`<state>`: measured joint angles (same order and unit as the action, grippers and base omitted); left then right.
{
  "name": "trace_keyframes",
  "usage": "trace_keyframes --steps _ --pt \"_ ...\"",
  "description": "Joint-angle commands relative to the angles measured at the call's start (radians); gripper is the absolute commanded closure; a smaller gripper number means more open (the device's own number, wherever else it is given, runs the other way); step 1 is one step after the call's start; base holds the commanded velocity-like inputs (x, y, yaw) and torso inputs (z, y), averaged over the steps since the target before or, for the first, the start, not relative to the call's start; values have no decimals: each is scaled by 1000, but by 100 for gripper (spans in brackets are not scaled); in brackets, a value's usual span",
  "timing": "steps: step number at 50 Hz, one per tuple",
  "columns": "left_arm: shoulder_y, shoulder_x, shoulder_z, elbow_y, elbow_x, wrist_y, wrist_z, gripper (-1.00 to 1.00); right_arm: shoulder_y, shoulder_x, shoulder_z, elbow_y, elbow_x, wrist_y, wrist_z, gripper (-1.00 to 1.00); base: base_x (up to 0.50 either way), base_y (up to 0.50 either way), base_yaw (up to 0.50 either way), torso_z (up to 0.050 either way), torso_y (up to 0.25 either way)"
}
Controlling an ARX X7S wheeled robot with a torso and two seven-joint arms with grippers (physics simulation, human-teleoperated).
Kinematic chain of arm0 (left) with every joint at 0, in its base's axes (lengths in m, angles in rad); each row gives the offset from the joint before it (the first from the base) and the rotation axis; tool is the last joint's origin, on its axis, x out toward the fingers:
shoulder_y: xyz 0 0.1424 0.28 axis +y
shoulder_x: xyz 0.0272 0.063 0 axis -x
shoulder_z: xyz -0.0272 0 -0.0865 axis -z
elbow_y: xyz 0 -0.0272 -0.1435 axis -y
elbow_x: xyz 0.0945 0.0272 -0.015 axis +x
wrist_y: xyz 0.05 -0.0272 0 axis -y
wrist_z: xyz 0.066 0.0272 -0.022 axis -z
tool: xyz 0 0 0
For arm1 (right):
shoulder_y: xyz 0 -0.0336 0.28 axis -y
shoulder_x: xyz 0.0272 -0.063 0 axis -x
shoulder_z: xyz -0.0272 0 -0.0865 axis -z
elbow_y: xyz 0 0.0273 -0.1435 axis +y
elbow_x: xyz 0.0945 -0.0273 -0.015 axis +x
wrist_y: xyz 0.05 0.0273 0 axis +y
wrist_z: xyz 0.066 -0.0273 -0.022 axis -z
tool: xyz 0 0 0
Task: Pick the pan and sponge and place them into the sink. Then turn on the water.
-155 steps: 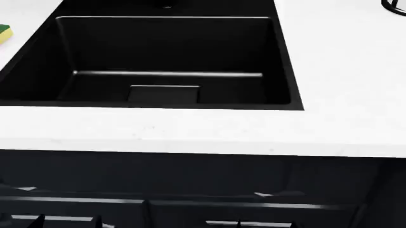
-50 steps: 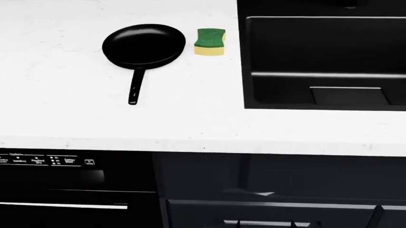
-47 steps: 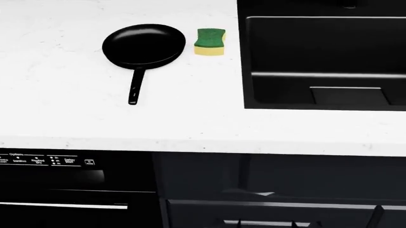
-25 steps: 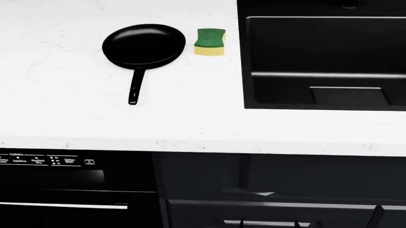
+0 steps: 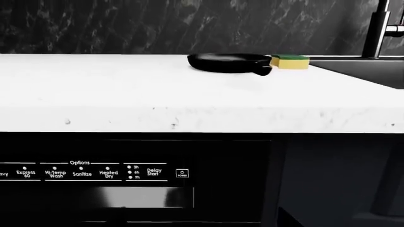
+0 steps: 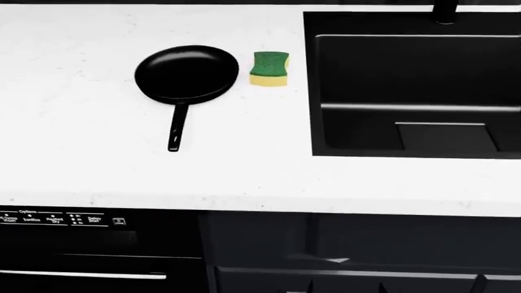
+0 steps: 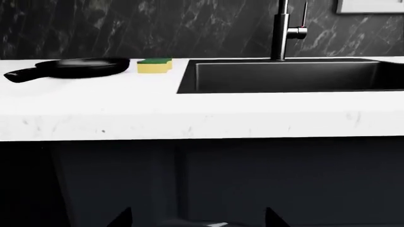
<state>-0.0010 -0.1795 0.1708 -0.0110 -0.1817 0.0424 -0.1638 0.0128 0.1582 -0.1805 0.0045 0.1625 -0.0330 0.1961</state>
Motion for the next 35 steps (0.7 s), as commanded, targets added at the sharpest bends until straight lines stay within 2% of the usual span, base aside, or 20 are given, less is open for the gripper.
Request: trace_keyframes --steps 1,10,23,28,29,30,35 --pt "6 -21 -3 -15 -15 19 11 -100 3 6 -6 4 7 0 7 -100 0 0 0 50 0" --pt "-16 10 34 -10 16 -5 -21 -100 3 10 -13 4 11 -3 12 -100 0 0 0 50 0" --pt "-16 3 39 -4 5 -7 -26 -100 5 16 -20 2 17 -1 19 -100 0 0 0 50 0" --pt "-6 -18 30 -2 5 -10 -30 -100 7 18 -24 7 22 -3 17 -100 0 0 0 0 0" --pt "-6 115 -135 -15 149 -36 152 -100 9 -95 153 30 -117 11 -116 -100 0 0 0 0 0" --pt "12 151 -175 2 181 -41 172 -100 -11 -149 177 -3 -144 28 -178 -100 0 0 0 0 0" --pt "11 137 -160 2 168 -48 159 -100 -11 -127 152 -1 -121 32 -157 -100 0 0 0 0 0"
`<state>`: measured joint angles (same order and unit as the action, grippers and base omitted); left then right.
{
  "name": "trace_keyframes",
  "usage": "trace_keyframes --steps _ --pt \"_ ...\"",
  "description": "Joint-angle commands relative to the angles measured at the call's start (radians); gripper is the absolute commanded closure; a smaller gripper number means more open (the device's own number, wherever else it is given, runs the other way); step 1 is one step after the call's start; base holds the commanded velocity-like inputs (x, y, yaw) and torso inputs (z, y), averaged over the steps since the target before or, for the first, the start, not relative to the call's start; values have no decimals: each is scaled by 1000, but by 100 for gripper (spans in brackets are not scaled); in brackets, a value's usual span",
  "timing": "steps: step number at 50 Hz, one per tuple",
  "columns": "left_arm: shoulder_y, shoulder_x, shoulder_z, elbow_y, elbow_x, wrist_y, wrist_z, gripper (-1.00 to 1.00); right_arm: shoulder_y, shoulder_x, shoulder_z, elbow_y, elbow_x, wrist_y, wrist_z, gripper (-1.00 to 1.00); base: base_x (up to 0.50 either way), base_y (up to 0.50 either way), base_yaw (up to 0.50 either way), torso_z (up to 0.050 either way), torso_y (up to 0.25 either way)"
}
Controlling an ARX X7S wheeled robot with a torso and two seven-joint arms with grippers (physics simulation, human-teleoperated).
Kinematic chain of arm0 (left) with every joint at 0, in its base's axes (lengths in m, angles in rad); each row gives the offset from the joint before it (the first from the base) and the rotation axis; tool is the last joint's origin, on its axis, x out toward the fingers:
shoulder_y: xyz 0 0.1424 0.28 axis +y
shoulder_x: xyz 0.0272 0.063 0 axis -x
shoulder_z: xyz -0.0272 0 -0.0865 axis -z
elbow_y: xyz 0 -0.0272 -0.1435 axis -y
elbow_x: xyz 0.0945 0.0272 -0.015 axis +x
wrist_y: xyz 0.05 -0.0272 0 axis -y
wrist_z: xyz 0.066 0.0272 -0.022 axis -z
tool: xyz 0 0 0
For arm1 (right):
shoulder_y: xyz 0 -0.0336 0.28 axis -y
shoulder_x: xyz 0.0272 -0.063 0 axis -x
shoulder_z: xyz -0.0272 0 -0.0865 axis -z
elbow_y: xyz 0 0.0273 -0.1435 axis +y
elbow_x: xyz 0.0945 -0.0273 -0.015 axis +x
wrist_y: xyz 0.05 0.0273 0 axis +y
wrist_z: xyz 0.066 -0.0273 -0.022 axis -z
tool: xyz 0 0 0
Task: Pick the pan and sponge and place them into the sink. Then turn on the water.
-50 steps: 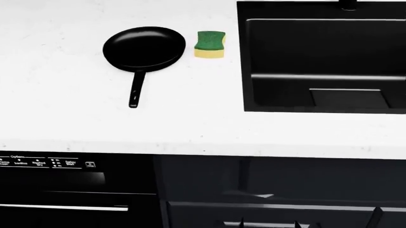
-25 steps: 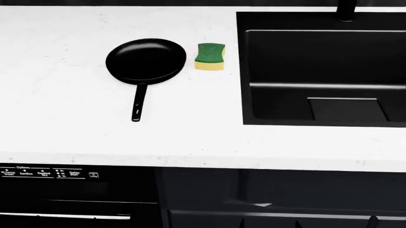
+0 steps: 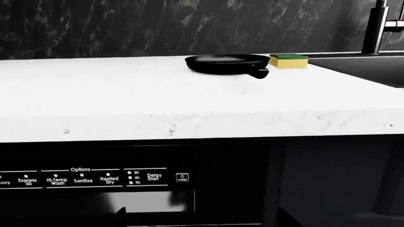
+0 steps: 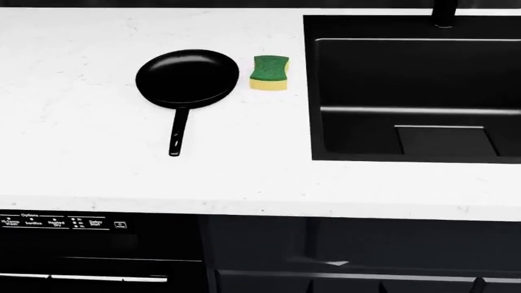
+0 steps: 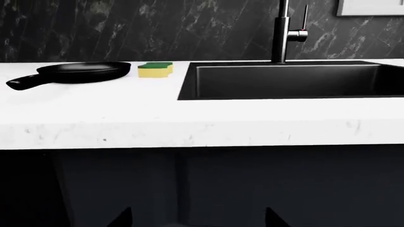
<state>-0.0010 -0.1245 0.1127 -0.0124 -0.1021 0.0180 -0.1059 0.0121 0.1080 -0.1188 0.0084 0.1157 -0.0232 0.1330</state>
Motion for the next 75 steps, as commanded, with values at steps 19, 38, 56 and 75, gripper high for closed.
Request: trace_keyframes --steps 19,38,56,75 --pt "-222 -33 -88 465 29 -655 80 -100 133 134 157 -703 53 769 -121 -100 0 0 0 0 0" --pt "-662 -152 -172 598 -122 -1276 189 -100 649 276 480 -950 390 1590 -182 -100 0 0 0 0 0" --pt "-660 -156 -149 601 -118 -1298 170 -100 645 402 594 -856 894 1553 183 -100 208 105 0 0 0" --pt "-652 -141 -142 644 -140 -1342 162 -100 591 431 520 -814 867 1460 179 -100 476 153 0 0 0"
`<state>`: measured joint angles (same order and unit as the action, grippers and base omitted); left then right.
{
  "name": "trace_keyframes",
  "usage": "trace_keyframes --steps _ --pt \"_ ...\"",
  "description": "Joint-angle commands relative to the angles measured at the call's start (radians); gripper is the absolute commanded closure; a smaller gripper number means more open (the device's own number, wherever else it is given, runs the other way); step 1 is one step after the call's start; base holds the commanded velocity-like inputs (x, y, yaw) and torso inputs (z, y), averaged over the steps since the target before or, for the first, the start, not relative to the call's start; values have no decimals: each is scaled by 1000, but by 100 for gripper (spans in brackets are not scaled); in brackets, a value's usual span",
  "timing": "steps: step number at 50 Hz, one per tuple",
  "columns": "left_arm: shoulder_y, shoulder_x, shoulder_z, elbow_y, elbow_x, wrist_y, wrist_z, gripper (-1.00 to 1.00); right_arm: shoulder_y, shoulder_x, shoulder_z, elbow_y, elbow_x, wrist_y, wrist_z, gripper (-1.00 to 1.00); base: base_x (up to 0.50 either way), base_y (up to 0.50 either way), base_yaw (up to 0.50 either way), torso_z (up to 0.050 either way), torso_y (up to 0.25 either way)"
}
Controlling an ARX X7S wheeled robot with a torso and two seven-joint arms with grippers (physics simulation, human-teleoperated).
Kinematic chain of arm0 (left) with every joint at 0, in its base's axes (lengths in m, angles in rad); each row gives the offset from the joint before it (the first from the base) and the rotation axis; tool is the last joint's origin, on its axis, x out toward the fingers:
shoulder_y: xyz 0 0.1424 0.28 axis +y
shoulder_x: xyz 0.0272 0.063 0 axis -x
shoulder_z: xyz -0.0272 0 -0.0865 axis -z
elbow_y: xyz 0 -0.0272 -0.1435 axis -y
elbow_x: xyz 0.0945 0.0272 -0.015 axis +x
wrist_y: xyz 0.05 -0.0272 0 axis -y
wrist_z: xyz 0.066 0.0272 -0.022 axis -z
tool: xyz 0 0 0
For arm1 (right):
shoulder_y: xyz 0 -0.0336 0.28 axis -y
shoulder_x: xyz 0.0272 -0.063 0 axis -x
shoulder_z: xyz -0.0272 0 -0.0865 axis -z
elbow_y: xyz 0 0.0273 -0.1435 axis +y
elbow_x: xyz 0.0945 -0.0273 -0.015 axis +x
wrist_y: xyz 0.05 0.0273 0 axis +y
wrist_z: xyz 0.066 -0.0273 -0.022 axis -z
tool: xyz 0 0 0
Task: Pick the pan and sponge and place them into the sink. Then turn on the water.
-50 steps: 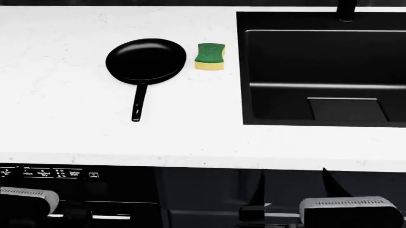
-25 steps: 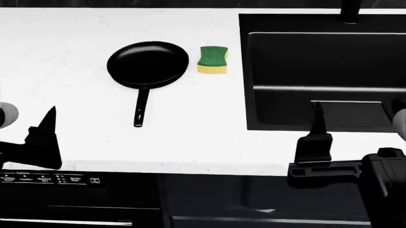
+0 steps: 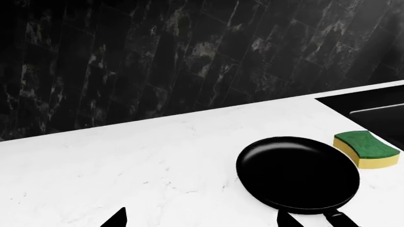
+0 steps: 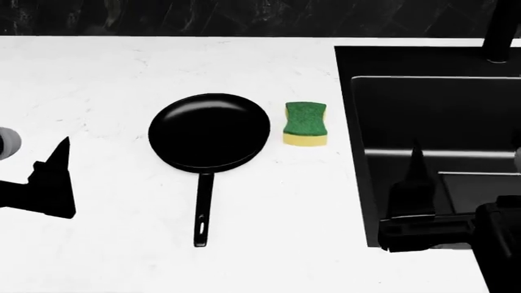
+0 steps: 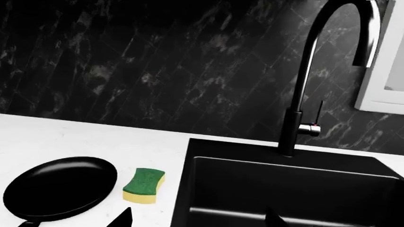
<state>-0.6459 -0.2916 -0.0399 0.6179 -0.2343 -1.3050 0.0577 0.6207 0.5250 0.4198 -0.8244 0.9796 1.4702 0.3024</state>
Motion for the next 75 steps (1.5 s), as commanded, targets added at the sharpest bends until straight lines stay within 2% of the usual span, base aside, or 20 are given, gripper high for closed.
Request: trace_keyframes --steps 1,28,32,34,36,38,40,42,43,44,45,46,52,55,56,61,69,70,72,75 --pt "-5 25 9 12 -8 -16 -1 -100 -16 16 -18 19 6 -31 11 -100 500 47 0 0 0" --pt "5 27 0 30 -23 -42 -14 -100 -10 10 -2 43 74 -30 52 -100 405 2 0 0 1" --pt "-35 56 -29 90 -62 -218 -11 -100 -4 16 -16 52 69 -23 72 -100 6 0 0 0 0" --pt "-69 30 -57 87 -239 -265 -156 -100 -3 14 -11 56 76 -13 85 -100 0 0 0 0 0" --pt "-135 -54 -85 61 -539 -265 -456 -100 -2 15 -4 57 87 -2 97 -100 0 0 0 0 0" --pt "-197 -95 -74 46 -839 -264 -741 -100 -9 17 -9 63 81 -10 100 -100 0 0 0 0 0" --pt "-244 -113 -79 -57 -1139 -261 -993 -100 -19 19 -20 68 69 -26 97 -100 0 0 0 0 0" --pt "-283 -151 0 -163 -1439 -164 -1293 -100 -20 19 -29 74 65 -28 103 -100 0 0 0 0 0" --pt "-329 -176 79 -221 -1589 -96 -1443 -100 -8 19 -33 76 73 -16 110 -100 0 0 0 0 0" --pt "-355 -185 104 -209 -1728 -110 -1447 -100 -4 19 -34 78 77 -13 114 -100 0 0 0 0 0" --pt "-384 -184 139 -220 -1771 -73 -1501 -100 9 20 -40 82 82 -6 119 -100 0 0 0 0 0" --pt "-429 -213 231 -248 -1823 -60 -1588 -100 14 19 -42 84 87 -4 120 -100 0 0 0 0 0" --pt "-504 -212 375 -233 -1945 47 -1616 -100 -3 25 -67 100 72 -29 117 -100 0 0 0 0 0" --pt "-536 -241 473 -219 -2003 141 -1618 -100 2 27 -72 104 76 -28 122 -100 0 0 0 0 0" --pt "-528 -256 518 -218 -2053 256 -1625 -100 -2 28 -76 107 72 -35 120 -100 0 0 0 0 0" --pt "-585 -265 660 -148 -2037 337 -1613 -100 -12 33 -75 108 74 -44 124 -100 0 0 0 0 0" --pt "-560 -259 808 -93 -1960 548 -1623 -100 -36 41 -74 108 75 -65 121 -100 0 0 0 0 0" --pt "-574 -254 833 -81 -1940 520 -1612 -100 -43 41 -73 106 75 -68 120 -100 0 0 0 0 0" --pt "-561 -263 864 -64 -1963 631 -1625 -100 -53 42 -69 107 75 -73 120 -100 0 0 0 0 0" --pt "-564 -251 920 -39 -1927 650 -1619 -100 -55 50 -86 117 62 -90 107 -100 0 0 0 0 0"
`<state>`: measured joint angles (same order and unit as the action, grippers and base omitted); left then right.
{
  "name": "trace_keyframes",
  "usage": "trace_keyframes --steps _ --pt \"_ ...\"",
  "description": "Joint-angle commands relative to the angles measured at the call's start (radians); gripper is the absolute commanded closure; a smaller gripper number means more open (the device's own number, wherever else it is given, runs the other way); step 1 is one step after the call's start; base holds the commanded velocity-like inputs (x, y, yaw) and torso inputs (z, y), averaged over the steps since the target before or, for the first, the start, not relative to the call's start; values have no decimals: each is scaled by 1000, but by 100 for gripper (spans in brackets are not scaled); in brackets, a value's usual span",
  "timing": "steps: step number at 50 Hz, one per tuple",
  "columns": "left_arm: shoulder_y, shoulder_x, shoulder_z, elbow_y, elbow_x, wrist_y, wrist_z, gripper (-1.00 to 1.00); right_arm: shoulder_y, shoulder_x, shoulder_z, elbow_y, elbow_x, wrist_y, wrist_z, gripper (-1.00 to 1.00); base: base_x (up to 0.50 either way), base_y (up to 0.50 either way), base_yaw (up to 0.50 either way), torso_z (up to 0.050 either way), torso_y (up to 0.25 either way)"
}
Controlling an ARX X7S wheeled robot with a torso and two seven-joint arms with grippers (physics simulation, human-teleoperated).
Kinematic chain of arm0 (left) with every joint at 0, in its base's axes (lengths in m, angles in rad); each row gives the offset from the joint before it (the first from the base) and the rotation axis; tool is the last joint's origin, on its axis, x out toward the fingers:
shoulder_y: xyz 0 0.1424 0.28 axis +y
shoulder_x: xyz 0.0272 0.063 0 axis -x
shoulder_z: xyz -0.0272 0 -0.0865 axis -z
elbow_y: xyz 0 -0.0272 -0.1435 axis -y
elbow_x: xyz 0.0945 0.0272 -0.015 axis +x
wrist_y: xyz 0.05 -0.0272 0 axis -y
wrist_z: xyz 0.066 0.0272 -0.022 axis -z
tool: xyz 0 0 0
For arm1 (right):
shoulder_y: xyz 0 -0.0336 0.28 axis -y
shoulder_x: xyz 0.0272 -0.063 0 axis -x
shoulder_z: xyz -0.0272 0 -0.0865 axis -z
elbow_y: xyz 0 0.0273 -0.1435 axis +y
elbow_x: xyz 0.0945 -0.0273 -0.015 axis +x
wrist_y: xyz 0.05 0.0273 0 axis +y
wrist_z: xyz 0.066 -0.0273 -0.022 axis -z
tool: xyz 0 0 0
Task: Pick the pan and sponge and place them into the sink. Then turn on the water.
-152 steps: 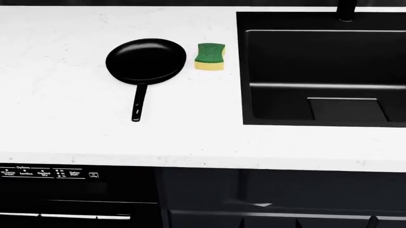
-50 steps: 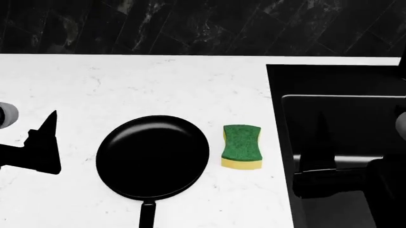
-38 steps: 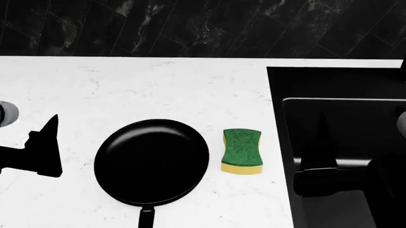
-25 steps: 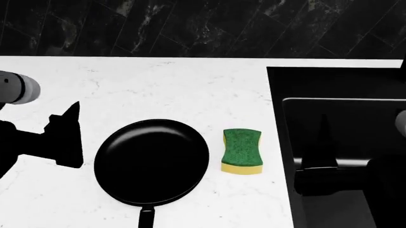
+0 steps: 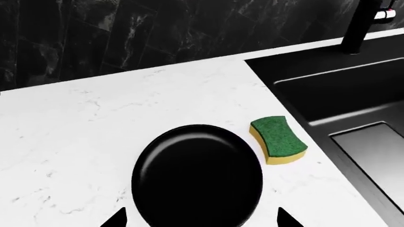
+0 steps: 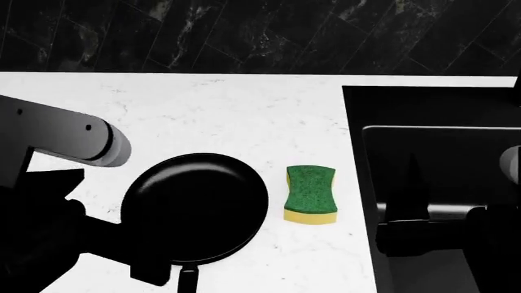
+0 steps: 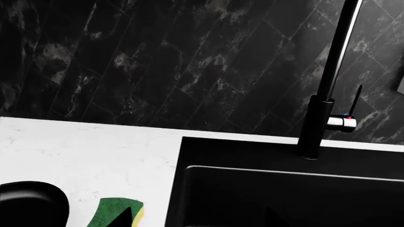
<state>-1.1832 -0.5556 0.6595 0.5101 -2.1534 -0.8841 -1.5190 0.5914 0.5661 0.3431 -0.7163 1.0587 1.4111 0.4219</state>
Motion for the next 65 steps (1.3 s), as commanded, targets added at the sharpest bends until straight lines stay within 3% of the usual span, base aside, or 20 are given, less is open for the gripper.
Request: trace_keyframes --steps 1,11,22,43,65 --pt "-25 10 237 68 -18 259 -46 -100 -25 11 -11 10 -18 -31 -12 -100 0 0 0 0 0" --pt "17 18 391 103 76 396 -44 -100 -39 11 -2 5 -6 -50 -11 -100 0 0 0 0 0" --pt "59 68 457 19 138 445 3 -100 -102 8 -18 12 -45 -117 -43 -100 0 0 0 0 0" --pt "110 150 485 -104 192 511 50 -100 -116 6 -35 25 -46 -137 -41 -100 0 0 0 0 0" --pt "119 149 518 -178 213 507 86 -100 -159 2 -24 23 -36 -160 -38 -100 0 0 0 0 0"
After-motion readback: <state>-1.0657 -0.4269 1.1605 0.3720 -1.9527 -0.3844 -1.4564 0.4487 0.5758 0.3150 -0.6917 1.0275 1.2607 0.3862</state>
